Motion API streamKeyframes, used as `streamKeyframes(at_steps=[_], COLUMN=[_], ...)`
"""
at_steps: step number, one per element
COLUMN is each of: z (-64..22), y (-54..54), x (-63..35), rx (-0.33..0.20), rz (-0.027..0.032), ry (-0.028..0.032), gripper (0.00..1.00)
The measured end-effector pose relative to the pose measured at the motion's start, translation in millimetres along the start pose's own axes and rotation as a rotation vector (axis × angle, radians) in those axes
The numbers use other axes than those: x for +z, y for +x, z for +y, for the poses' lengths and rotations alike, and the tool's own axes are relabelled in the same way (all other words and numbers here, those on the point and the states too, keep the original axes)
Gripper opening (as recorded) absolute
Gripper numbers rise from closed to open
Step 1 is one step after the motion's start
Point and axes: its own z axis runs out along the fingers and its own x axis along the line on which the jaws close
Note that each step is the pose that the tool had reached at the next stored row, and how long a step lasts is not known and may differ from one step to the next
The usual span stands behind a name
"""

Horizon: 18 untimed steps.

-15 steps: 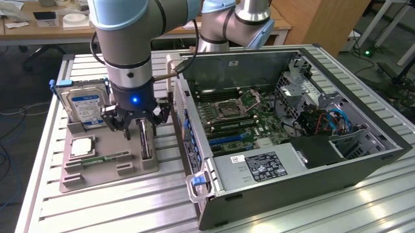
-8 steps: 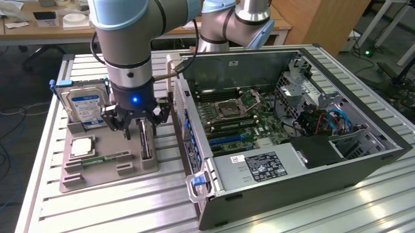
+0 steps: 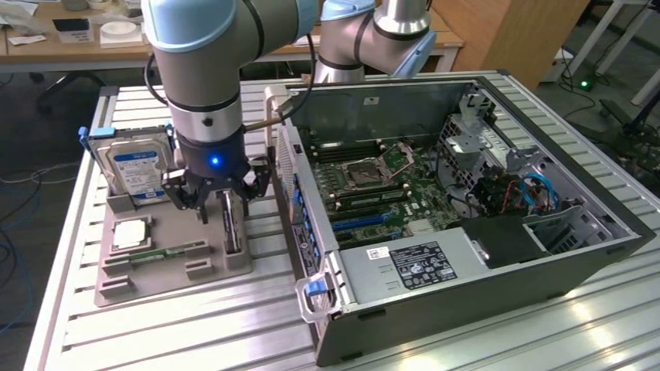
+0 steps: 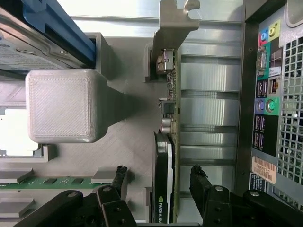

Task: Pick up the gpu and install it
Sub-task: 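Pick up the gpu and move the gpu toward the slot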

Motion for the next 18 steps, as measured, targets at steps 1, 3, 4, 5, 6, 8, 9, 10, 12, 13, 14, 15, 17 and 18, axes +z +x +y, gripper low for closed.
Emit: streamKeyframes(at_steps=[1,3,4,5,6,8,9,10,12,13,14,15,17,18], z=[0.0,0.0,0.0,0.0,0.0,0.1,0.5,0.9,1.4,1.5,1.5,1.5,1.6,1.6], y=[0.0,0.0,0.0,0.0,0.0,-0.1,-0.1,-0.1,-0.1,-0.1,-0.1,-0.1,-0.1,-0.1], x=[0.1,0.1,0.3,0.3,0.3,0.3,0.4,0.4,0.5,0.5,0.5,0.6,0.7,0.9], rx=[0.000,0.000,0.000,0.000,0.000,0.000,0.000,0.000,0.000,0.000,0.000,0.000,0.000,0.000], rz=[0.0002,0.0001,-0.0001,-0.0001,-0.0001,-0.0002,-0.0003,-0.0002,-0.0001,-0.0001,0.0000,0.0000,0.0000,0.0000], ry=[0.0001,0.0001,-0.0001,-0.0001,-0.0001,-0.0001,-0.0003,-0.0002,-0.0001,-0.0001,0.0000,0.0001,0.0001,0.0000], gripper=[0.65,0.65,0.65,0.65,0.65,0.65,0.65,0.65,0.65,0.65,0.65,0.65,0.65,0.65])
